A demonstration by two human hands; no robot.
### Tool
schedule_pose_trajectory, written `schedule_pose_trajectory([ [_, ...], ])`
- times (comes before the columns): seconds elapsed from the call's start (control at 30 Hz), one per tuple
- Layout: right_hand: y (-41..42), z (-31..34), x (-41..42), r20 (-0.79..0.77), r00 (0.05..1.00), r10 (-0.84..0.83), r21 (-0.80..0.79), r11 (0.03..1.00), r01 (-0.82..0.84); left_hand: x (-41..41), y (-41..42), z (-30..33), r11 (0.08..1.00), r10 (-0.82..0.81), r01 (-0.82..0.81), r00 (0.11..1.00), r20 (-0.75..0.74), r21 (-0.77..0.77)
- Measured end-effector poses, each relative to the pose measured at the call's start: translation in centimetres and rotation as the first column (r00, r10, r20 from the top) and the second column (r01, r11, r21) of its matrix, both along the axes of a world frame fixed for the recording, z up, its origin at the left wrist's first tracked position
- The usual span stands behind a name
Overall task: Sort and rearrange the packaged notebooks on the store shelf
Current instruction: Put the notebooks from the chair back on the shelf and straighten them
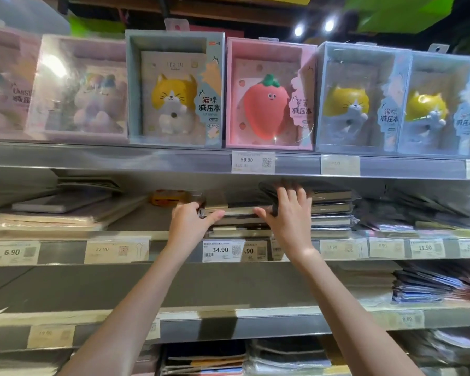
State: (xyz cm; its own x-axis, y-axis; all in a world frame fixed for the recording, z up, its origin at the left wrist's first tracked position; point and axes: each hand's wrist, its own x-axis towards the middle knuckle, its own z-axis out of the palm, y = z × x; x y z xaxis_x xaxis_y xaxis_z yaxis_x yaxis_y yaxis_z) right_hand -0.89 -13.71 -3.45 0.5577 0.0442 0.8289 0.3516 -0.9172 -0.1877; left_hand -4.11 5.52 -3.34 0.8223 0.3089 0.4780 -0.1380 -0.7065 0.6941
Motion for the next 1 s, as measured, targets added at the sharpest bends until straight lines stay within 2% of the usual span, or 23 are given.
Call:
schedule_pose_trajectory([
  [0.2,0.5,-0.5,1.2,0.032,0.997,-0.073,-0.048,0.996,0.075,0.6,-1.2,1.0,0.999,0.037,-0.036,0.999,-0.038,0.036],
  [0.4,0.5,-0.8,0.1,0.035,0.997,-0.067,-0.084,0.994,0.070,-0.5,-1.0,-0.4,0.980,0.074,-0.074,0.997,0.008,0.186],
  [0.63,1.1,-1.6,-2.5,-0.079,0.997,-0.005,-0.135,0.991,-0.005,-3.0,-1.0,-2.1,0.959,0.060,-0.123,0.969,0.241,0.255],
  [0.77,1.8,-2.7,-4.1,-0.117,0.993,0.020,-0.146,0.989,-0.038,-4.8,-1.0,-3.1,0.943,0.005,-0.102,0.957,0.291,0.318],
  [1.0,3.1,-7.3,-6.9,0.029,0.997,0.071,-0.125,0.990,-0.067,-8.4,0.0,-7.0,0.914,-0.044,-0.063,0.966,0.253,0.401],
])
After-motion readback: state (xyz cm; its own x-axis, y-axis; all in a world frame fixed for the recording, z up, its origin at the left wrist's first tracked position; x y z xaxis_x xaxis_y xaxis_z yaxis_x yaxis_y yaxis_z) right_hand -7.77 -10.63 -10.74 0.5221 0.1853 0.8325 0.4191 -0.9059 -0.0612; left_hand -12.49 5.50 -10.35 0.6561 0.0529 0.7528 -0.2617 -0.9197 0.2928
